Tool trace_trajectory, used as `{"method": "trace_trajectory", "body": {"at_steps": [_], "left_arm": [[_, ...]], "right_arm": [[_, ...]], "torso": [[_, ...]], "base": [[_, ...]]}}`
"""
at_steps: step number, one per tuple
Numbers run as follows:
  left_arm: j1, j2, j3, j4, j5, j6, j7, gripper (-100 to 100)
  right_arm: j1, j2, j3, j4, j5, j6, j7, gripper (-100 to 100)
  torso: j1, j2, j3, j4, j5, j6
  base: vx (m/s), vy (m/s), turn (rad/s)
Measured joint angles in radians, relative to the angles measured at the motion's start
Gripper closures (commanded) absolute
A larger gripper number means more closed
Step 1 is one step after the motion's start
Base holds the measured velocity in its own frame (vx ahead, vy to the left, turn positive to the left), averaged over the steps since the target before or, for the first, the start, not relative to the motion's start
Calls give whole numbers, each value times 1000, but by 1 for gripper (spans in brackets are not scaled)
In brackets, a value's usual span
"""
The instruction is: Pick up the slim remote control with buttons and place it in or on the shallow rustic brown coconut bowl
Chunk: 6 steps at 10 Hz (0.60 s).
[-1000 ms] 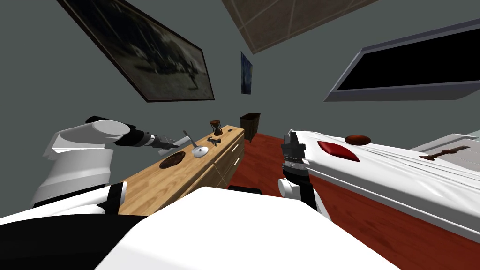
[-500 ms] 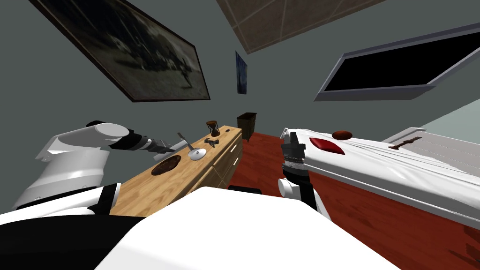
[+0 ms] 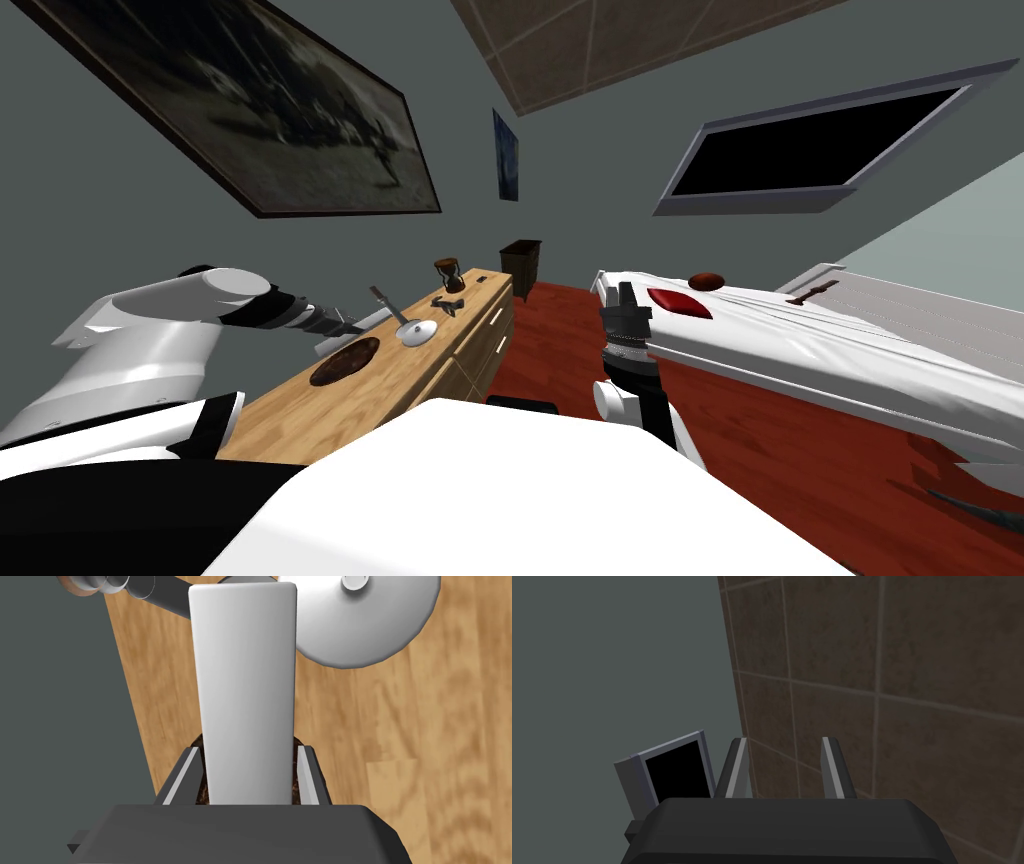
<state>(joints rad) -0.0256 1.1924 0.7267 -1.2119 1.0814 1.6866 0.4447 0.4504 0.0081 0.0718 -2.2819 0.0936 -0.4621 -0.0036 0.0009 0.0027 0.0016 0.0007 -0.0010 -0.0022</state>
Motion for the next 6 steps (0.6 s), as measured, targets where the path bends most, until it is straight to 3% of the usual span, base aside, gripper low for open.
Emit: {"method": "trace_trajectory", "body": {"at_steps": [6], "left_arm": [[35,45,-42,141,-20,14,-28,100]], "right_arm": [[0,0,0,0,0,0,0,0]], "torso": [[-1,1,1,1,-1,-1]], "base": [[-27,44,-120]]}}
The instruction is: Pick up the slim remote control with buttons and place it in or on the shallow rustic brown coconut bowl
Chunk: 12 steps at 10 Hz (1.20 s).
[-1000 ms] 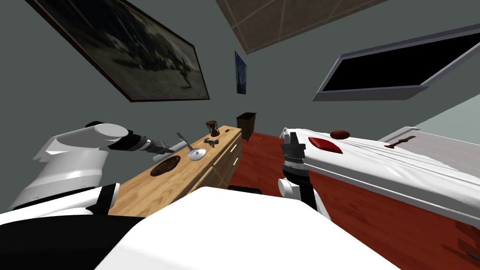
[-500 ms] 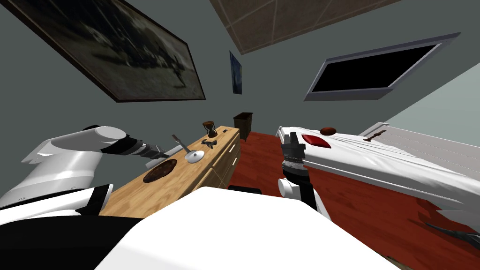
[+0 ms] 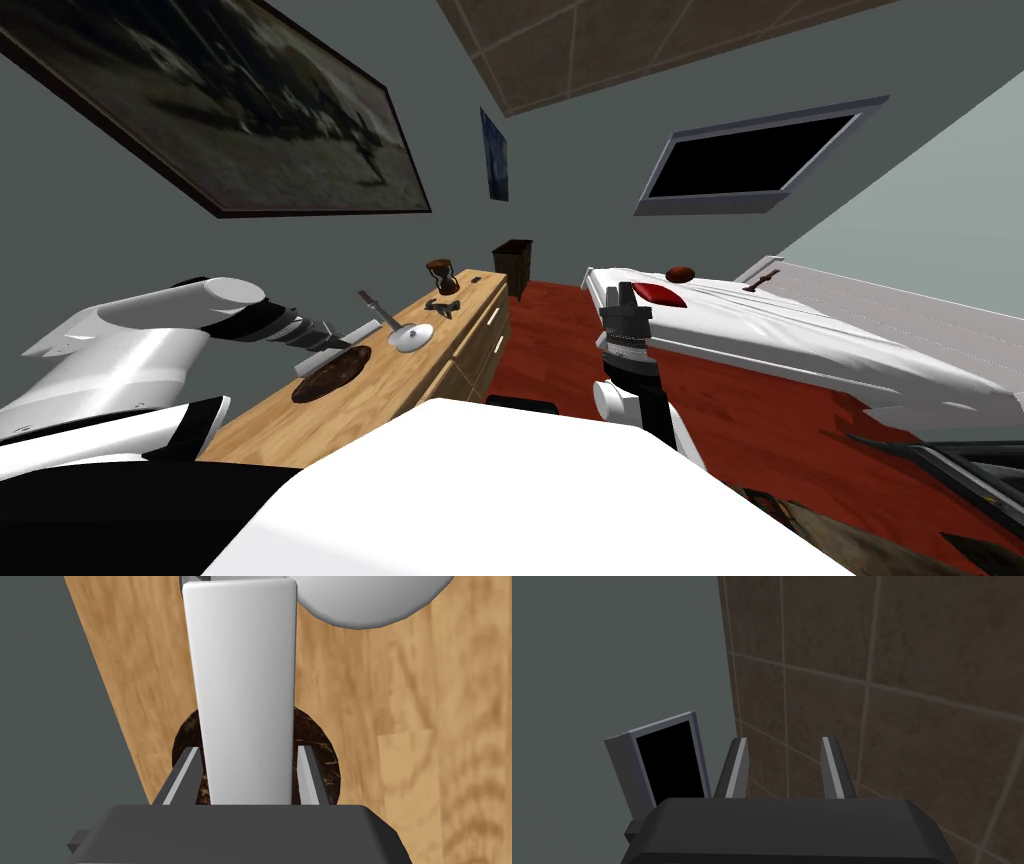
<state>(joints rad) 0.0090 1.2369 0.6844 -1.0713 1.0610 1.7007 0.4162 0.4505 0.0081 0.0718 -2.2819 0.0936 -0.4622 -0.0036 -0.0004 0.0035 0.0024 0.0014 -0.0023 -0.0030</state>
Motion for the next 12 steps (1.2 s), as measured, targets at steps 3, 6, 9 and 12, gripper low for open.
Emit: {"method": "trace_trajectory", "body": {"at_steps": [3,6,9,12], "left_arm": [[12,28,-35,94,-15,3,-21,100],[44,52,-60,175,-26,15,-31,100],[65,65,-78,221,-33,21,-35,100],[62,74,-92,259,-37,16,-47,-100]], "right_arm": [[0,0,0,0,0,0,0,0],[0,0,0,0,0,0,0,0],[0,0,0,0,0,0,0,0],[0,0,0,0,0,0,0,0]], "torso": [[0,1,1,0,0,0],[1,1,1,0,0,0],[-2,0,0,0,-2,-1],[-6,-1,0,0,-4,0]], "base": [[-41,51,-145],[-46,59,-182],[-24,26,-43],[-7,7,-23]]}}
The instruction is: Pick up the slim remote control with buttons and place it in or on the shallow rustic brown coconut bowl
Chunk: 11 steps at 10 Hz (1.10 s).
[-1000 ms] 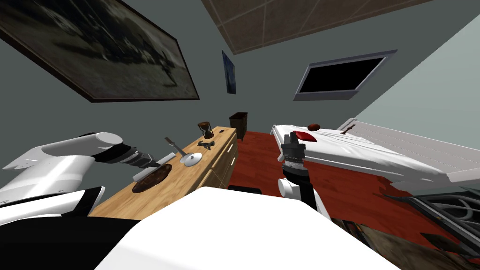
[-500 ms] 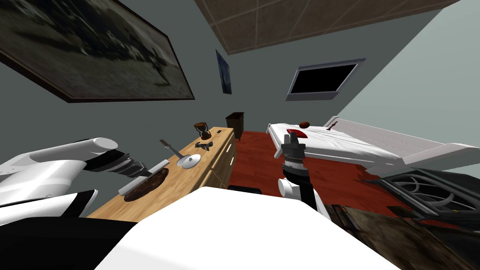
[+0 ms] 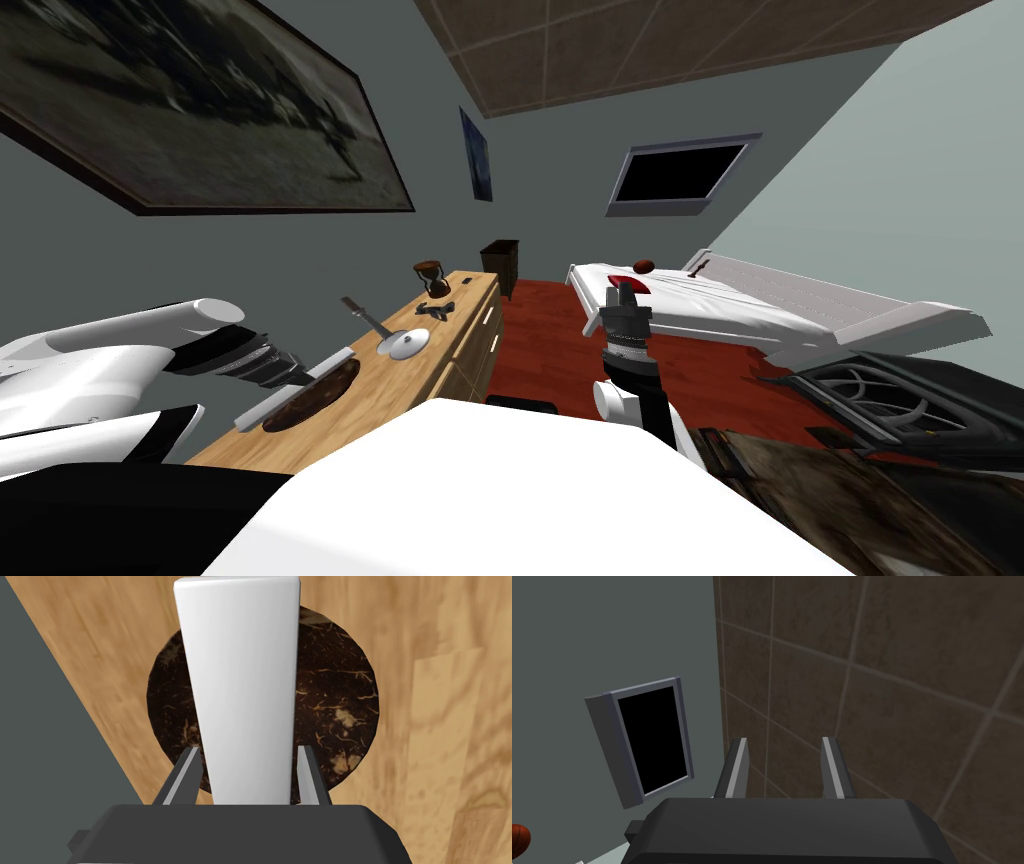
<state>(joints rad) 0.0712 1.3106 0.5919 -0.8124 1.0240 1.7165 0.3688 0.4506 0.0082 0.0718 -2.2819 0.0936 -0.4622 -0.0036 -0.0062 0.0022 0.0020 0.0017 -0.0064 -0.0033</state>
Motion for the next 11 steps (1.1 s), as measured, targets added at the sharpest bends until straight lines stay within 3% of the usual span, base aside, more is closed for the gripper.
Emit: {"method": "trace_trajectory", "body": {"at_steps": [4,5,6,10,11], "left_arm": [[0,0,0,0,0,0,0,-100],[0,0,0,0,0,0,0,0],[0,0,0,0,0,0,0,-100],[3,77,3,23,48,56,30,-100],[2,79,2,24,49,60,33,0]], "right_arm": [[0,0,0,0,0,0,0,0],[0,0,0,0,0,0,0,0],[0,0,0,0,0,0,0,0],[0,0,0,0,0,0,0,0],[0,0,0,0,0,0,0,0]], "torso": [[-1,-1,0,0,0,0],[-1,-1,0,0,0,0],[-1,-1,0,0,0,0],[1,3,2,1,0,0],[0,2,1,1,0,0]], "base": [[0,0,0],[0,0,0],[-37,11,-108],[-53,30,-92],[0,0,0]]}}
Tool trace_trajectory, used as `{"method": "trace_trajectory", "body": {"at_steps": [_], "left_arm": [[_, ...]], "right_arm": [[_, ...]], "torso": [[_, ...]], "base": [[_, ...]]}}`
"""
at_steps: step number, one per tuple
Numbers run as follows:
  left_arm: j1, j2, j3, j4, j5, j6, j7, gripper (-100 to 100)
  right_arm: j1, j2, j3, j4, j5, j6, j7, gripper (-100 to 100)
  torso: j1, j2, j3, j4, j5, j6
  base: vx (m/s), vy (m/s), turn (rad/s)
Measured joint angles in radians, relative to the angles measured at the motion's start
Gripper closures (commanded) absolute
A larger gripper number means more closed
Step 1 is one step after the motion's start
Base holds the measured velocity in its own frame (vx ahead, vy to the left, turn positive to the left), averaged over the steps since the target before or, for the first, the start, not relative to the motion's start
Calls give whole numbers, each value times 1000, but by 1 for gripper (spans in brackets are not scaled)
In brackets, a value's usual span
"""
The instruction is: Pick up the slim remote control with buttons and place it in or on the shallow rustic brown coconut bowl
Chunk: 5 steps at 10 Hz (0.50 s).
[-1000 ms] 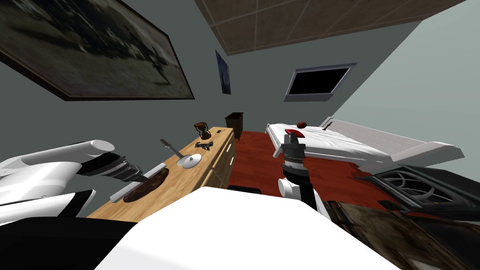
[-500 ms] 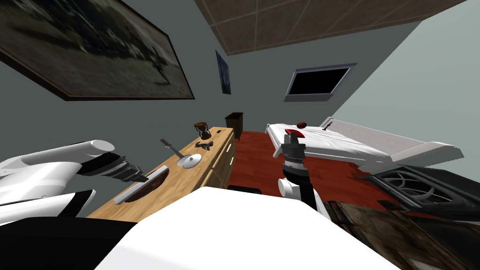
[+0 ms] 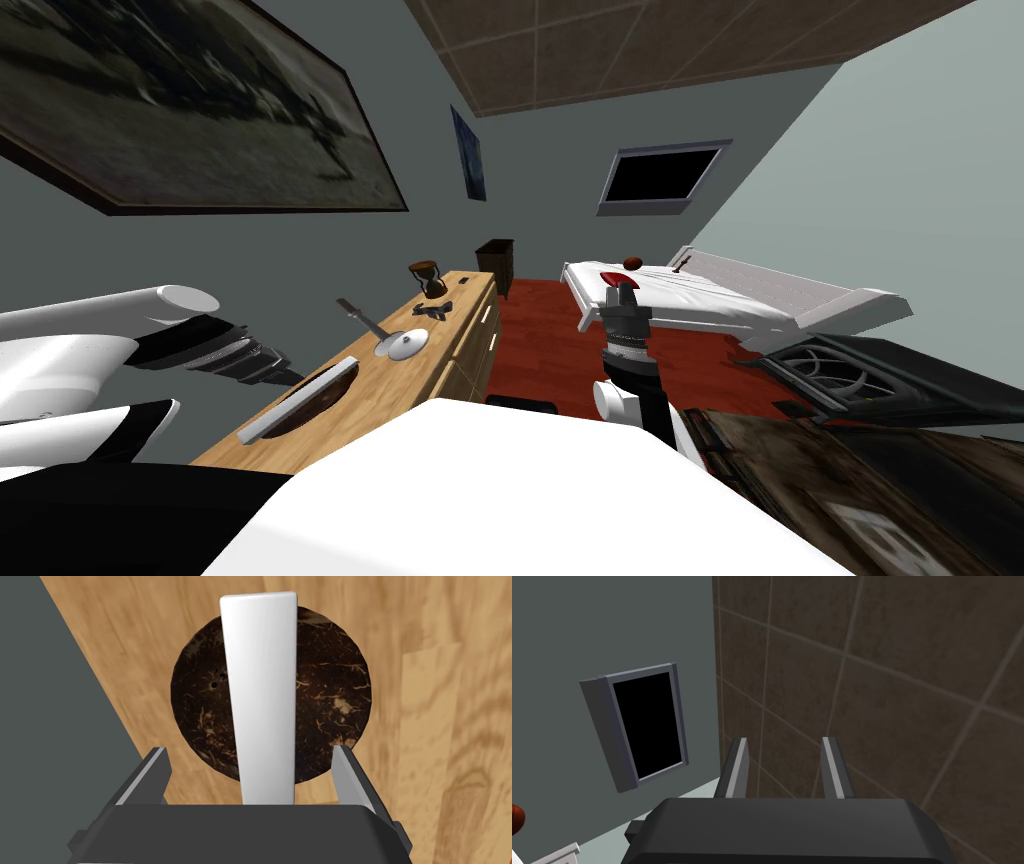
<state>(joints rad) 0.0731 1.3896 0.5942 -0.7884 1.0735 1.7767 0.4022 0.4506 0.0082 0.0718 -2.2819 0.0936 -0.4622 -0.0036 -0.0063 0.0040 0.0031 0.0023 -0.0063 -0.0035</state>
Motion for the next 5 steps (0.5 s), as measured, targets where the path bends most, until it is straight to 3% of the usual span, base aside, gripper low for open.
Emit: {"method": "trace_trajectory", "body": {"at_steps": [5], "left_arm": [[0,0,0,0,0,0,0,0]], "right_arm": [[0,0,0,0,0,0,0,0]], "torso": [[-1,-3,-2,-1,0,0]], "base": [[0,0,0]]}}
